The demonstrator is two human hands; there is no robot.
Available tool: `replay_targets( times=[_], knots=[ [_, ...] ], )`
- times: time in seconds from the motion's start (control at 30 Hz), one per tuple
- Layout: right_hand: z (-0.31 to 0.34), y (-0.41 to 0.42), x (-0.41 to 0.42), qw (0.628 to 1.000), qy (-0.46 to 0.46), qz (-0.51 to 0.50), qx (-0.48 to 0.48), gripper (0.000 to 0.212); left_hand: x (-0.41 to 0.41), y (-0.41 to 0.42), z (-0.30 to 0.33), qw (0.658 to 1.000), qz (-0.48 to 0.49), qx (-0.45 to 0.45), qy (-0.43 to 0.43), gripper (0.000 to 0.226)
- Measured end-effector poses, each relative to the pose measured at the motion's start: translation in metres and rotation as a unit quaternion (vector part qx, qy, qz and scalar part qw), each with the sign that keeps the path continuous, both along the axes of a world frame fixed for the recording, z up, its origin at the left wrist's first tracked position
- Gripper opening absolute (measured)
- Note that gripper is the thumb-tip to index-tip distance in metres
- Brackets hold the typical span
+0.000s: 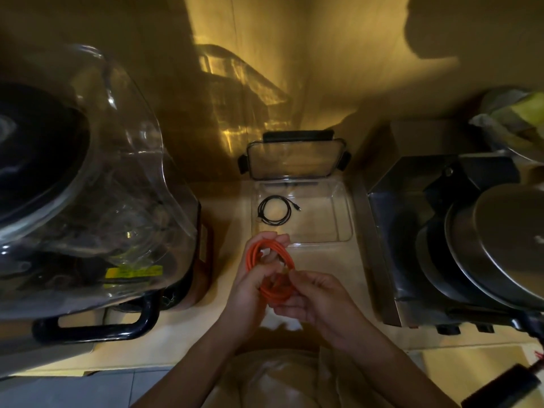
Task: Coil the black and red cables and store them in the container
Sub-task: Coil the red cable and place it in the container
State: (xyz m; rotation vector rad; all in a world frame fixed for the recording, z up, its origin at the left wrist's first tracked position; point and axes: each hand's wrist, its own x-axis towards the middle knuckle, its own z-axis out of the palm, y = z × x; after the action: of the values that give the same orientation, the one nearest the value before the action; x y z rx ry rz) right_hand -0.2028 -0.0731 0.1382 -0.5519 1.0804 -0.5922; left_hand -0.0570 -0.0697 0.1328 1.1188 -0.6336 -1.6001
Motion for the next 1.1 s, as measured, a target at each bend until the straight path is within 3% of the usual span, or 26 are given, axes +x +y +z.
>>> replay_targets(
  times=[0.1, 0.27, 0.5, 0.77, 0.97, 1.1],
  knots=[
    [0.000, -0.003, 0.004, 0.998, -0.042, -0.022, 0.042, 0.033, 0.001, -0.002, -0.004, 1.000, 0.010, 0.000, -0.025, 0.032],
    [-0.005, -0.009, 0.007, 0.982, -0.116, -0.083, 0.120, 0.036, 0.002, -0.005, -0.001, 0.993, -0.025, -0.029, -0.112, 0.039],
    [-0.018, -0.016, 0.006, 0.981, -0.125, -0.115, 0.095, 0.036, 0.005, -0.015, -0.005, 0.984, -0.083, -0.013, -0.159, 0.038],
    [-0.042, -0.032, 0.003, 0.991, 0.081, -0.091, -0.048, 0.025, 0.018, -0.034, -0.022, 0.977, -0.115, 0.025, -0.177, 0.025],
    [-0.050, -0.057, 0.001, 0.991, 0.077, -0.109, -0.030, 0.016, 0.018, -0.056, -0.040, 0.975, -0.083, 0.108, -0.175, 0.021],
    [-0.059, -0.075, 0.008, 0.987, 0.066, -0.147, -0.024, 0.020, 0.016, -0.073, -0.047, 0.968, -0.089, 0.157, -0.172, 0.016]
  ],
)
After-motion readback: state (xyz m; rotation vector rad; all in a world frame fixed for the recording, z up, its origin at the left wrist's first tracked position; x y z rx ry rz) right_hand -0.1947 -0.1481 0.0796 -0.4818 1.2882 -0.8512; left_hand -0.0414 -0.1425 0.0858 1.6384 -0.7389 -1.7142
